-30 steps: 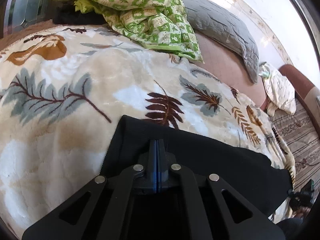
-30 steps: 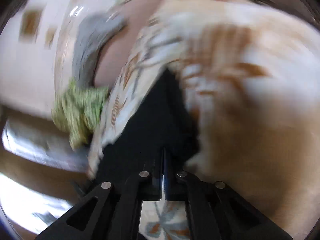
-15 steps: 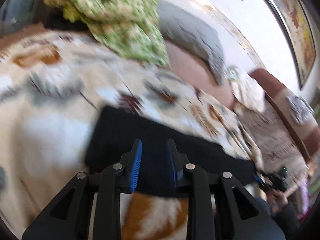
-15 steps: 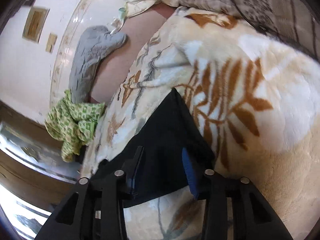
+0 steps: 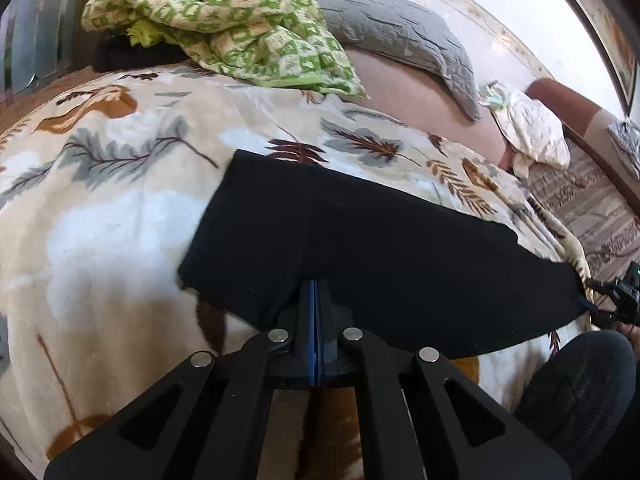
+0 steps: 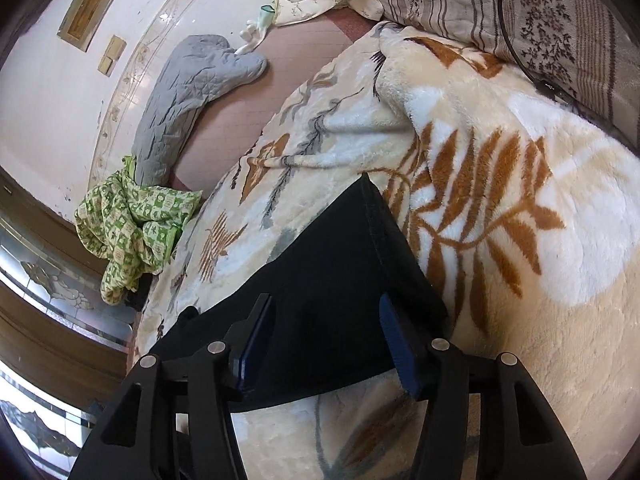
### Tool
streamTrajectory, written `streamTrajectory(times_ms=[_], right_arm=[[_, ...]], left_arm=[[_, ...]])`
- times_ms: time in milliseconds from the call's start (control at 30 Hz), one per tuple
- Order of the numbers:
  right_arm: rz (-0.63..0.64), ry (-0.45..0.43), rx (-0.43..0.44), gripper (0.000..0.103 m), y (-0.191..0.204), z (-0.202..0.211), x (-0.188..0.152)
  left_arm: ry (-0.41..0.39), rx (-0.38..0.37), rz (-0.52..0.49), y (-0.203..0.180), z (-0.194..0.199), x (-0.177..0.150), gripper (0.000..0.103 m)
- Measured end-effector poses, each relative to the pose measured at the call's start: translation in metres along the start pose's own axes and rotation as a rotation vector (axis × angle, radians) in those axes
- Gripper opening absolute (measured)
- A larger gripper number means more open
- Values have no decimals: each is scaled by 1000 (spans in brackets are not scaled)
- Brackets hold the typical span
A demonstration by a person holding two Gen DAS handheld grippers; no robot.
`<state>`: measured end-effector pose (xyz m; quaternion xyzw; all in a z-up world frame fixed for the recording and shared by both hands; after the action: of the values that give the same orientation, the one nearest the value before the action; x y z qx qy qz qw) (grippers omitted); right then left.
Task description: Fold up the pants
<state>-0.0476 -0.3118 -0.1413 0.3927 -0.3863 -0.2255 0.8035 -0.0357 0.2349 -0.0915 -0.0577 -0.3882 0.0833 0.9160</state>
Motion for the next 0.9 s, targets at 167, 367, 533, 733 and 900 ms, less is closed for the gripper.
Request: streamTrajectory(times_ms=[167,367,533,733,900], right_arm=[[-9,5,11,56,-1,1,1],[-12,5,11,59,0,2,0],[8,5,-4,62,3,3,-1],[40,23,-31,64,6,3,-3],[108,72,-94,64,15,-2,-6]], left_arm=[[-21,22,16,3,5,-3,2],[-70,-9,-27,-28,22,18,3],[58,76,19,-10,-32,38,1],[27,123,-21,-10,-30,34,1],[21,165,-30,-18,-33,34,1]])
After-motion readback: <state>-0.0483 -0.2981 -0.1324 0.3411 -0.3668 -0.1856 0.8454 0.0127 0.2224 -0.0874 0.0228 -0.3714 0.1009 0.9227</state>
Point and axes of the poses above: each gripper's, at about its wrist camera, not at the fingertips, and z roughly against the way its jaws point, y to its left, x to its top, the point moved 3 cm from there along -z, roughly the way its jaws point, and after that the axes turned 11 degrees about x, right-handed, at the moved point
